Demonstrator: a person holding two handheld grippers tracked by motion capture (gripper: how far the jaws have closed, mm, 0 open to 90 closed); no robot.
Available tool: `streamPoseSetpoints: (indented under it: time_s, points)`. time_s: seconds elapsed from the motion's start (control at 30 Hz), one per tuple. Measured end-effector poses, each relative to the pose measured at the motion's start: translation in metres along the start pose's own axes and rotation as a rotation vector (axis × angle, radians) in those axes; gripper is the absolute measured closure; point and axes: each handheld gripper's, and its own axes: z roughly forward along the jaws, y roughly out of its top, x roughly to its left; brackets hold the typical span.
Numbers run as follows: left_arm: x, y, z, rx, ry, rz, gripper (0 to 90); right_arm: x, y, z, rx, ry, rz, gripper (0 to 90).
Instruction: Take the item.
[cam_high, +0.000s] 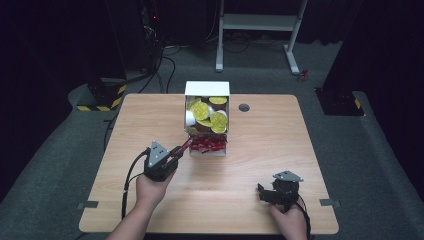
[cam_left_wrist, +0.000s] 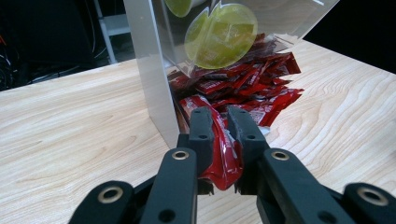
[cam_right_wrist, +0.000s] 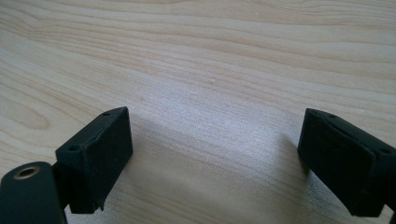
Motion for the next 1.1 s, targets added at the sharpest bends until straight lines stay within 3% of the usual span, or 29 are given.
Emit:
streamPoseSetpoints:
  time_s: [1.1]
  points:
    - [0.005,-0.008,-0.022,-0.021,0.004,-0.014,81.4,0.0,0.0,0.0,0.0,0.001,-0.002,10.2]
